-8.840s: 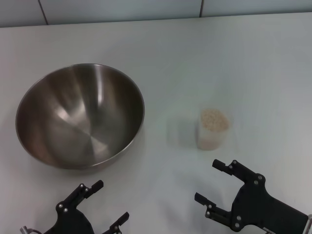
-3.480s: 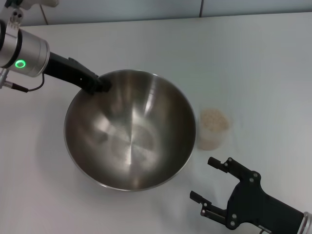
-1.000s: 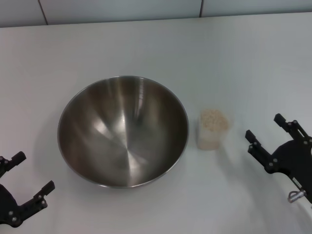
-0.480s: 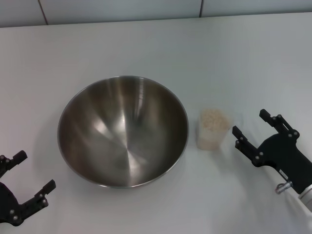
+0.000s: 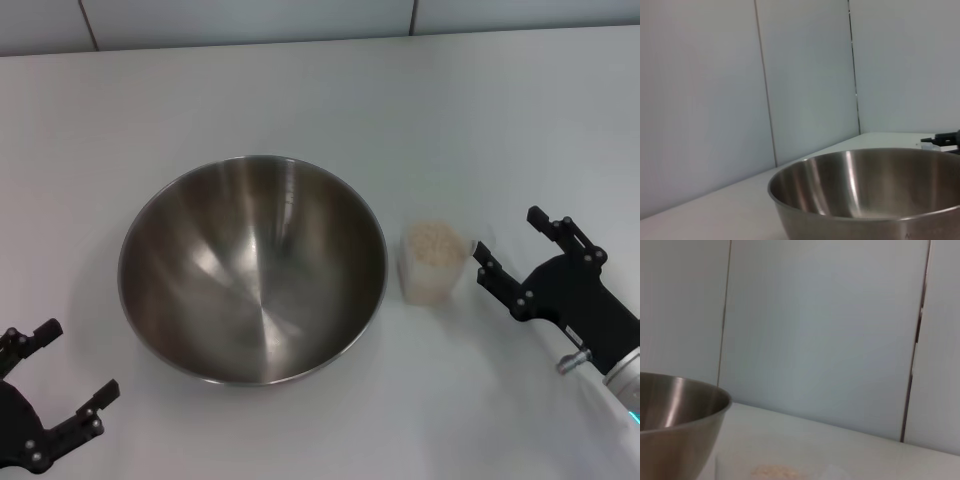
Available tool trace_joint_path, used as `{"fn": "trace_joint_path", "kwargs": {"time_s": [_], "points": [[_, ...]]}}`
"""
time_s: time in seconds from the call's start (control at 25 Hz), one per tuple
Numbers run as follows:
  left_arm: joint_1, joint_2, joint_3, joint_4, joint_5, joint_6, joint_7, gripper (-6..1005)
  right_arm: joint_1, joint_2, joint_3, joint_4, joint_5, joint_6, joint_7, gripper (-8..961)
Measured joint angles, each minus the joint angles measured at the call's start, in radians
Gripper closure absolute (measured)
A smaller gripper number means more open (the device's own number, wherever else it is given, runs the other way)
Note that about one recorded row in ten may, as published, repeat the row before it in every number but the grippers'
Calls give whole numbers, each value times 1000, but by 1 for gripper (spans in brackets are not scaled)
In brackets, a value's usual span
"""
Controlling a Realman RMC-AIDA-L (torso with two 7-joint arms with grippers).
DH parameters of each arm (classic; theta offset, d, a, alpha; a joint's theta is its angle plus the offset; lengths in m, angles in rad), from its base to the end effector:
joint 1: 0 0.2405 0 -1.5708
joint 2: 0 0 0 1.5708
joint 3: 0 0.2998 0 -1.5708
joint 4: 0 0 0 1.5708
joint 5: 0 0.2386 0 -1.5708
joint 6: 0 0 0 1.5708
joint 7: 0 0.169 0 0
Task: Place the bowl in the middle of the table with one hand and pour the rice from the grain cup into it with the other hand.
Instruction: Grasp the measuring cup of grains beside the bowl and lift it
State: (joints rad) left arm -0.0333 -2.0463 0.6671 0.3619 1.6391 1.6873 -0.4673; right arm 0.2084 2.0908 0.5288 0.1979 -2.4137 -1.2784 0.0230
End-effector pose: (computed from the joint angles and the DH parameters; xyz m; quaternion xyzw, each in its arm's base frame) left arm -0.4228 0.1871 -0.0378 -0.8821 -0.1071 -0.2805 0.3629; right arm 0.3890 0.2675 -0.1206 -0.8075 0.1661 0.2494 0.5081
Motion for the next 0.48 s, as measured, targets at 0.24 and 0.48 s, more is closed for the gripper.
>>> {"fn": "trace_joint_path", "kwargs": {"time_s": [0.24, 0.48], "points": [[-3, -1, -1, -5, 24, -8, -1, 131, 21, 0, 0, 1, 8, 21, 0, 191], [-5, -1, -1, -9, 24, -9, 1, 132, 36, 0, 0, 2, 21, 22, 0, 192]]}}
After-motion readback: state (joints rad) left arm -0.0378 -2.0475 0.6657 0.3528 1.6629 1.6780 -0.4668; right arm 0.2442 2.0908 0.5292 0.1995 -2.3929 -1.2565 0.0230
